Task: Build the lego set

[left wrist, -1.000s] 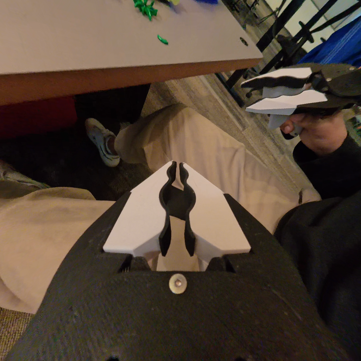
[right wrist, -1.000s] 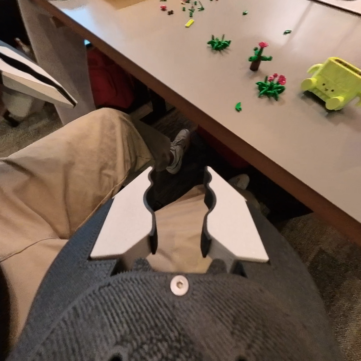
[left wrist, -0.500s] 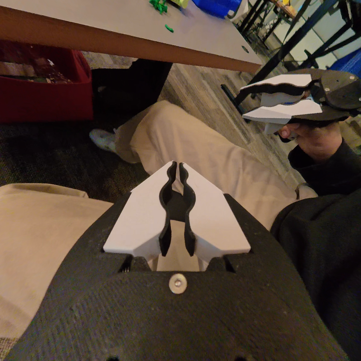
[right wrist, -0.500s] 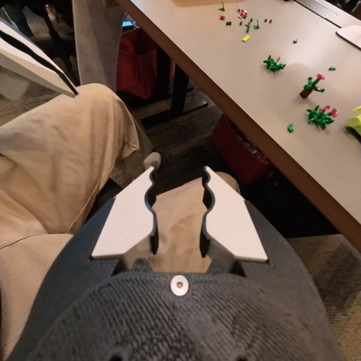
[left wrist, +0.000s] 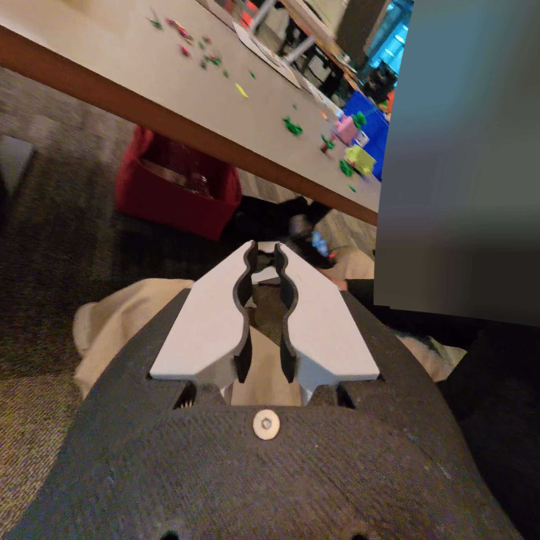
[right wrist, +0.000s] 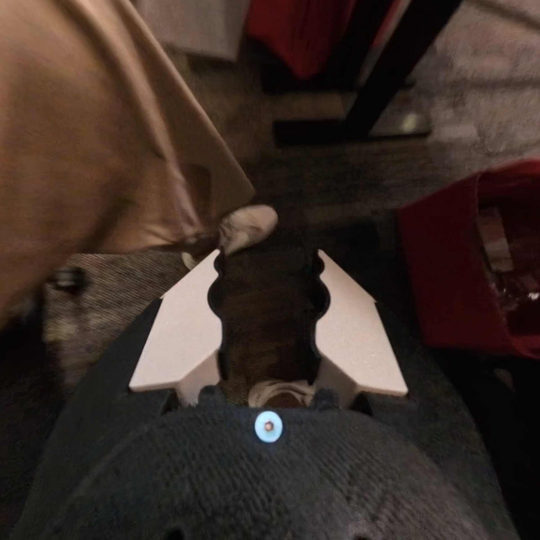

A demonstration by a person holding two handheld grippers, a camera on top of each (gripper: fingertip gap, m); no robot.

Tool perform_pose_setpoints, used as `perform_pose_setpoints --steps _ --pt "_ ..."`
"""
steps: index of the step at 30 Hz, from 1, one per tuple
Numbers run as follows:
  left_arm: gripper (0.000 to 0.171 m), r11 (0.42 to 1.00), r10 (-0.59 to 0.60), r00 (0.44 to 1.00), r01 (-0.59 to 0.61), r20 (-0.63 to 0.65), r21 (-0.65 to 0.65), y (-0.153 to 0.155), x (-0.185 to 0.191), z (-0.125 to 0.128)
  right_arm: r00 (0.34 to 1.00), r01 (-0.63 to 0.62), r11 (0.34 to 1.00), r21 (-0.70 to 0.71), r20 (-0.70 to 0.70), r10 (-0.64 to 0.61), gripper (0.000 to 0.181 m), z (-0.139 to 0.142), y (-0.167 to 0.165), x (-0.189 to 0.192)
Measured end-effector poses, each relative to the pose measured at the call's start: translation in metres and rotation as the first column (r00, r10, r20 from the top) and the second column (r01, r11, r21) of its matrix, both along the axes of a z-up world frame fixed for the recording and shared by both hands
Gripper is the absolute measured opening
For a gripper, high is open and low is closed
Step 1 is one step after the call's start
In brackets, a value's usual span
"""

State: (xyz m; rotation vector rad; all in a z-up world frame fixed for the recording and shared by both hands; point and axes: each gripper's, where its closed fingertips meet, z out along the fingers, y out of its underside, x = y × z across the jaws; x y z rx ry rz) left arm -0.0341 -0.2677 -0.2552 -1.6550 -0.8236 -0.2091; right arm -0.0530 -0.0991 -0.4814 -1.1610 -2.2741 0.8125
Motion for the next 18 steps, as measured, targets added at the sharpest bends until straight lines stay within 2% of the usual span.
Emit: perform_pose_setpoints --steps 3,5,7,9,12,18 --pt "0.012 0.996 0.085 0.996 -0.084 0.042 -0.027 -0.024 -0.019 -0.014 0.980 0.035 0.992 0.119 0.193 -0.058 0.062 -0.136 0.046 -0.049" --pt "0.013 0.992 0.126 0.985 -0.124 0.115 -0.024 -0.039 -0.026 -0.027 0.966 0.046 0.978 0.204 0.241 -0.095 0.060 -0.220 0.083 -0.080" --pt "0.012 0.988 0.156 0.971 -0.154 0.179 -0.022 -0.053 -0.030 -0.039 0.963 0.041 0.967 0.253 0.250 -0.106 0.057 -0.290 0.108 -0.109" --pt "0.012 0.978 0.205 0.955 -0.193 0.216 -0.078 -0.070 -0.034 -0.058 0.952 0.051 0.972 0.228 0.282 -0.117 0.051 -0.345 0.117 -0.127" --pt "0.010 0.952 0.289 0.917 -0.245 0.277 -0.181 -0.100 -0.039 -0.090 0.937 0.066 0.979 0.191 0.324 -0.126 0.047 -0.393 0.118 -0.143" --pt "0.010 0.926 0.365 0.864 -0.297 0.347 -0.234 -0.137 -0.046 -0.120 0.905 -0.003 0.979 0.204 0.417 -0.084 0.046 -0.437 0.117 -0.151"
